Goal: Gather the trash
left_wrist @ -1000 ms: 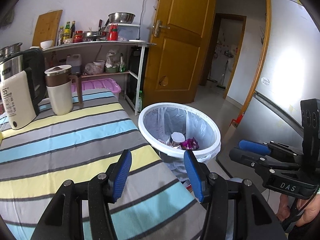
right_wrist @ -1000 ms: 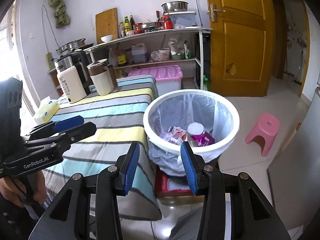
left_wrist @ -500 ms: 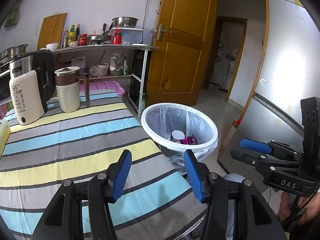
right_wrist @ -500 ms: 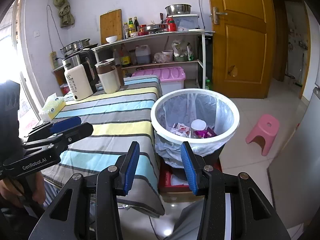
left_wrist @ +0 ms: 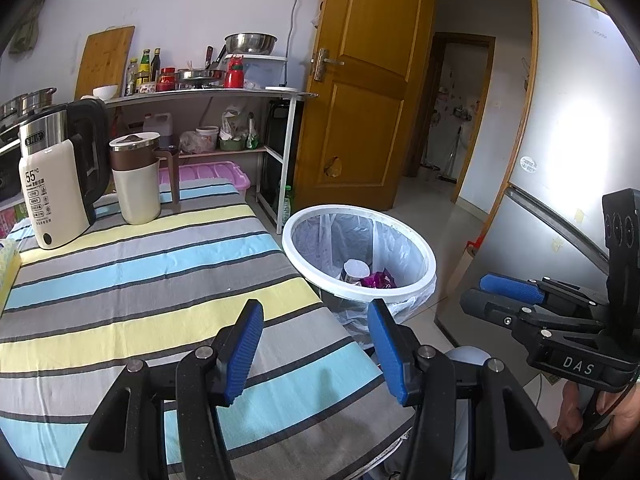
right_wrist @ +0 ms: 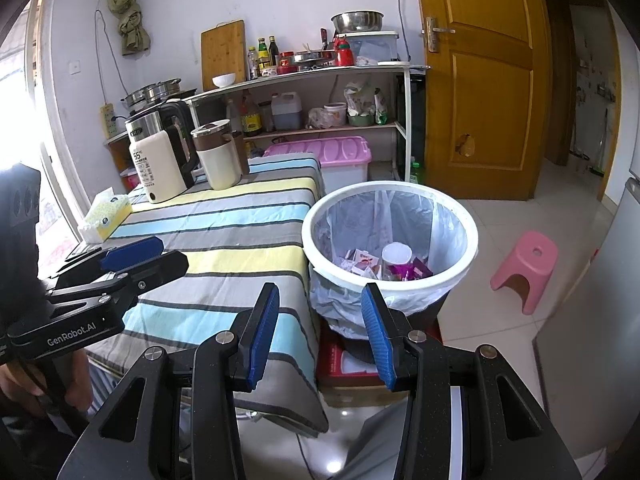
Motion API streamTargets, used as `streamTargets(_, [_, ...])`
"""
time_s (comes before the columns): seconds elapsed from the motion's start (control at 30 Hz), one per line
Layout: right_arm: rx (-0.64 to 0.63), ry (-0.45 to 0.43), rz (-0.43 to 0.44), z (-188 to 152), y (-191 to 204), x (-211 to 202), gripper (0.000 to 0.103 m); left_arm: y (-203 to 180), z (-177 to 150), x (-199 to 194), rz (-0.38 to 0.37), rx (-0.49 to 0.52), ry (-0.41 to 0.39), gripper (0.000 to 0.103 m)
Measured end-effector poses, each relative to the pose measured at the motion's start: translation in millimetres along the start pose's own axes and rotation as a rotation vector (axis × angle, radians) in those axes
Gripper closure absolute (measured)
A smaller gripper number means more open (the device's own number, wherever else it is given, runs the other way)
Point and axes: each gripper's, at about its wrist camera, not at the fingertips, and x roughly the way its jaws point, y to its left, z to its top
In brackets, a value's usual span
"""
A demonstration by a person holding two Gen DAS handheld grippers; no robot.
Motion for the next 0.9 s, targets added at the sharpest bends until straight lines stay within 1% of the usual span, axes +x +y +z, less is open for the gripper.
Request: streamTargets(0.9, [-0.003, 0.000, 0.001, 1.1, -1.2, 0.5, 0.059, 1.3, -0.2, 2.0, -0.002, -0.002, 0.001, 0.049])
